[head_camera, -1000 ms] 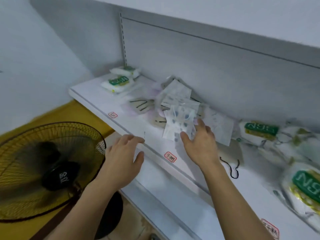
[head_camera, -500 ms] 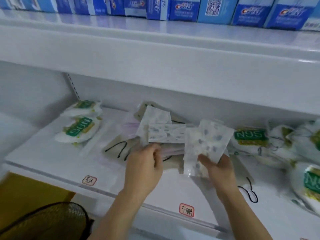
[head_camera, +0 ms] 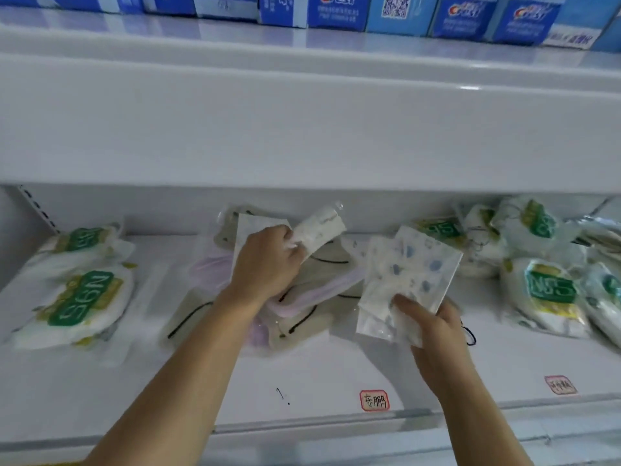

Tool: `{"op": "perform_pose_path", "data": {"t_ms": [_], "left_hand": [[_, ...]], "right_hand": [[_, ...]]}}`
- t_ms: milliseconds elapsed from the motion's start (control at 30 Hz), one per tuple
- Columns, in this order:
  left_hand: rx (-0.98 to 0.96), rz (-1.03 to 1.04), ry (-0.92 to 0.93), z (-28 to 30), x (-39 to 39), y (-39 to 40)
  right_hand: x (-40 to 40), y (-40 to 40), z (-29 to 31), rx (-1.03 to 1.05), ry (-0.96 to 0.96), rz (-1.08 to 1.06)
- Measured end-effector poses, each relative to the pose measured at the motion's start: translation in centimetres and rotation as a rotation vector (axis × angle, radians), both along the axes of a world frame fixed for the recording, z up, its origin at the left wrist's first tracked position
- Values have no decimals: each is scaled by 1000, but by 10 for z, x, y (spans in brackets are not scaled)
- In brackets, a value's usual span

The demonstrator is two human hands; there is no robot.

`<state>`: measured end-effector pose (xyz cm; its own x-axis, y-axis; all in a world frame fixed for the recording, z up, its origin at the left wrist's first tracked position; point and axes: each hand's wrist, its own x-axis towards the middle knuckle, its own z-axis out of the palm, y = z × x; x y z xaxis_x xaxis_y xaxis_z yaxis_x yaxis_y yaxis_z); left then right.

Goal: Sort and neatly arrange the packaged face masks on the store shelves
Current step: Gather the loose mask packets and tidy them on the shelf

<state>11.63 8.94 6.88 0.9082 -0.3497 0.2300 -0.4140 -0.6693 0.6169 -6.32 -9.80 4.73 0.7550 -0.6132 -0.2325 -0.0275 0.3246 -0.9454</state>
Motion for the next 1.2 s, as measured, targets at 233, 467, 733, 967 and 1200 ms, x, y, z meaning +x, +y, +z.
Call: {"op": "perform_pose_path", "data": {"t_ms": [233, 467, 733, 967, 1200], "left_hand": [[-356, -347, 522, -3, -79, -58], [-216, -476, 507, -14, -88, -106], [398, 43, 147, -36, -49, -104], [389, 68, 59, -39, -64, -153], [532, 187, 47, -44, -62, -179]], "right_hand": [[-15, -13, 12, 264, -120, 125], [-39, -66, 10, 7, 18, -236], [-41, -131, -8, -52, 22, -122], [-28, -135, -14, -229, 15, 39], [-39, -141, -9, -129, -61, 165]]}}
